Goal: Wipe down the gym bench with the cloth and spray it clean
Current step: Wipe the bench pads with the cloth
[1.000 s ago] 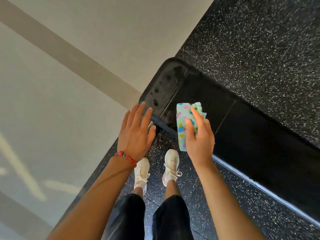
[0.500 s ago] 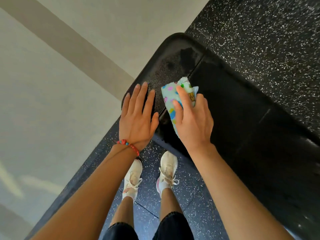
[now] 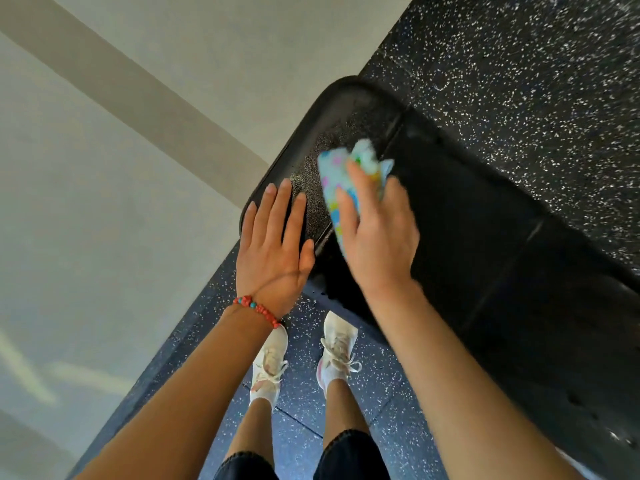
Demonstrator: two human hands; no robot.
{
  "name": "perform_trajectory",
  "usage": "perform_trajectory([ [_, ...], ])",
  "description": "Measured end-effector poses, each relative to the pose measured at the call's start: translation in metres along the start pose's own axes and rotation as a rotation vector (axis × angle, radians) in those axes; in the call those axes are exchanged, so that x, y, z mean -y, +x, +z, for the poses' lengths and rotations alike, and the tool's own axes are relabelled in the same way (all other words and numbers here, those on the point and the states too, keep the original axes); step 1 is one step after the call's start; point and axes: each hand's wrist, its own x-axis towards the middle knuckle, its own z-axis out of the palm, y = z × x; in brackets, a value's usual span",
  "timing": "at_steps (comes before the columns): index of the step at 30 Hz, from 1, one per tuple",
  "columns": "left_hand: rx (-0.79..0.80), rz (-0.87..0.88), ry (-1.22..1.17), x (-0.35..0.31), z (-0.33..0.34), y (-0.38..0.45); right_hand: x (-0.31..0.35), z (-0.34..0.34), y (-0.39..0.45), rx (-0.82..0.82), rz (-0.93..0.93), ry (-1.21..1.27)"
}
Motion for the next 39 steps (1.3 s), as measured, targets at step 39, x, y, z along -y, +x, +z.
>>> perform_trajectory([
  [39, 0.032, 0.247, 0.102, -0.009, 0.015, 0.017, -0.042, -0.017, 0.006, -0.145, 0.646, -0.028],
])
